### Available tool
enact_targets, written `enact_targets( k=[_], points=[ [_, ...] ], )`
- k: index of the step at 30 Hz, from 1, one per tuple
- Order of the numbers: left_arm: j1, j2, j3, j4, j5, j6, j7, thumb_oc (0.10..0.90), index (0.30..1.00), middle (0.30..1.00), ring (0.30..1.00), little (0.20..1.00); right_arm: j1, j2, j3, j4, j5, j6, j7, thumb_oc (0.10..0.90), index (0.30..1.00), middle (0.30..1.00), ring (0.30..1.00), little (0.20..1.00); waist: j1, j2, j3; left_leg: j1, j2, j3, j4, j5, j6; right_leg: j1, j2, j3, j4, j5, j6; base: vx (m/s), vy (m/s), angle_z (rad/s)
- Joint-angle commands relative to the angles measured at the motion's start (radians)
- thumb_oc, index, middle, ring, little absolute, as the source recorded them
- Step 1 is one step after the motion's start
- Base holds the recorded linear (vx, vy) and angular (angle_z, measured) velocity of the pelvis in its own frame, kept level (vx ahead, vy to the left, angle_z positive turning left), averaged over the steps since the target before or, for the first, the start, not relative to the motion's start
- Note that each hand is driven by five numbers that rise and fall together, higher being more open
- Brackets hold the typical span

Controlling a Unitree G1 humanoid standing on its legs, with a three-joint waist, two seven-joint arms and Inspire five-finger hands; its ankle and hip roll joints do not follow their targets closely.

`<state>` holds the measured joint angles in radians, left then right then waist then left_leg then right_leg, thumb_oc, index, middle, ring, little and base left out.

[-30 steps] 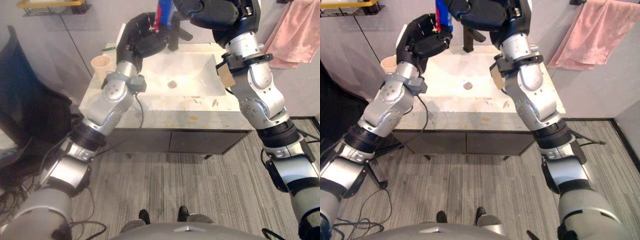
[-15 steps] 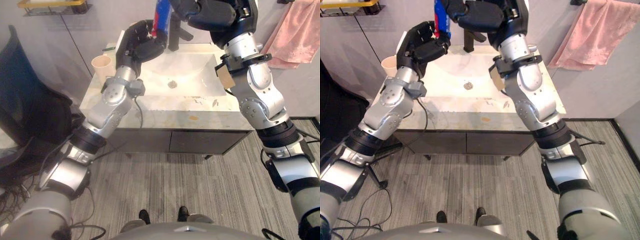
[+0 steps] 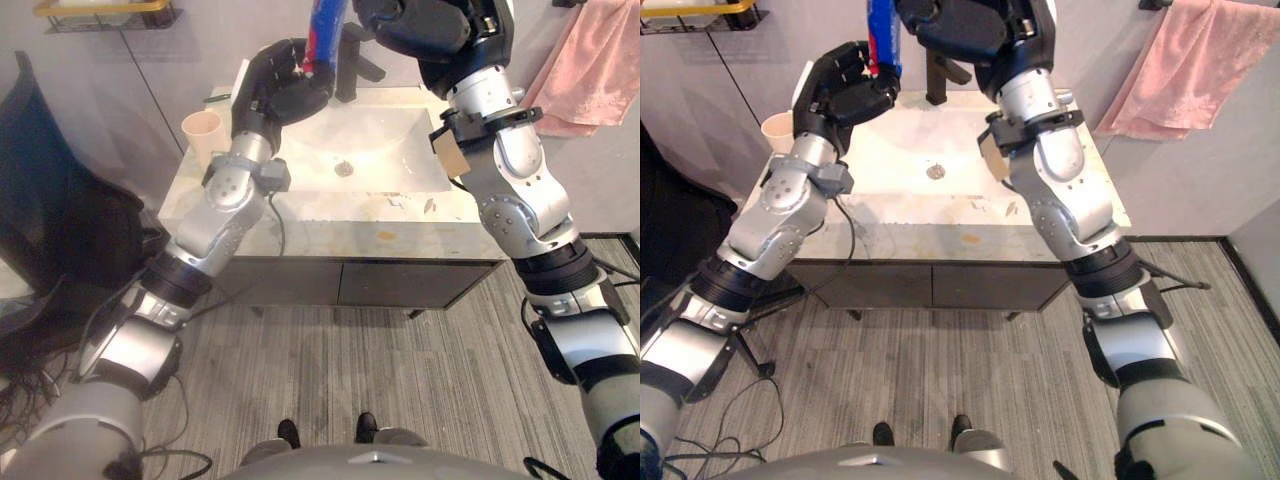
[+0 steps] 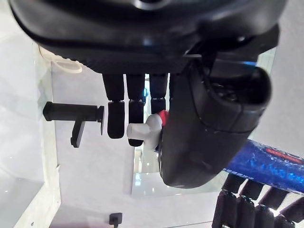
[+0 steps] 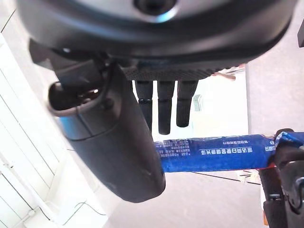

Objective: Organize the bathroom.

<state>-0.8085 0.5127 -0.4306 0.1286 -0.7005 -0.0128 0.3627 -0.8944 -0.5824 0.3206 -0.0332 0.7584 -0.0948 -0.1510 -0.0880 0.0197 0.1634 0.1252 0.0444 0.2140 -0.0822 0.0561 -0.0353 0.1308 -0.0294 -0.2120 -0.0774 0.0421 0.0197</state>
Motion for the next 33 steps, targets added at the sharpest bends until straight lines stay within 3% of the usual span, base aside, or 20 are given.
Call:
enact_targets(
  k=[1, 15, 20, 33],
  points=[
    [-0.117, 0.007, 0.064, 0.023, 0.044, -0.111, -0.004, 0.4, 0.3, 0.3, 0.3, 0.3, -0.094, 0.046, -0.028, 0.003, 0.0, -0.052, 0.022, 0.8, 0.9, 0.9, 0.9, 0.9, -0.003, -0.036, -0.144, 0.022, -0.048, 0.034, 0.071, -0.111, 0.02, -0.002, 0.013, 0.04, 0.018, -0.056, 0.054, 0.0, 0.0, 0.0],
    [-0.128, 0.003, 0.058, 0.036, 0.049, -0.106, 0.001, 0.4, 0.3, 0.3, 0.3, 0.3, -0.088, 0.06, -0.014, -0.001, -0.014, -0.007, 0.042, 0.8, 0.9, 0.9, 0.9, 0.9, -0.007, -0.035, -0.143, 0.022, -0.046, 0.038, 0.073, -0.109, 0.02, -0.005, 0.014, 0.043, 0.019, -0.056, 0.053, 0.0, 0.0, 0.0],
    [-0.118, 0.017, 0.067, 0.04, 0.053, -0.116, 0.001, 0.4, 0.3, 0.3, 0.3, 0.3, -0.076, 0.046, -0.027, 0.0, -0.006, -0.031, 0.03, 0.8, 0.9, 0.9, 0.9, 0.9, -0.007, -0.035, -0.142, 0.023, -0.044, 0.037, 0.071, -0.109, 0.02, -0.003, 0.015, 0.044, 0.02, -0.057, 0.053, 0.0, 0.0, 0.0],
    [-0.125, 0.017, 0.069, 0.049, 0.052, -0.103, -0.005, 0.4, 0.3, 0.3, 0.3, 0.3, -0.063, 0.053, -0.027, -0.008, 0.004, -0.008, 0.065, 0.8, 0.9, 0.9, 0.9, 0.9, -0.011, -0.033, -0.142, 0.022, -0.043, 0.041, 0.077, -0.11, 0.02, -0.007, 0.016, 0.044, 0.025, -0.059, 0.051, 0.0, 0.0, 0.0]
  ],
)
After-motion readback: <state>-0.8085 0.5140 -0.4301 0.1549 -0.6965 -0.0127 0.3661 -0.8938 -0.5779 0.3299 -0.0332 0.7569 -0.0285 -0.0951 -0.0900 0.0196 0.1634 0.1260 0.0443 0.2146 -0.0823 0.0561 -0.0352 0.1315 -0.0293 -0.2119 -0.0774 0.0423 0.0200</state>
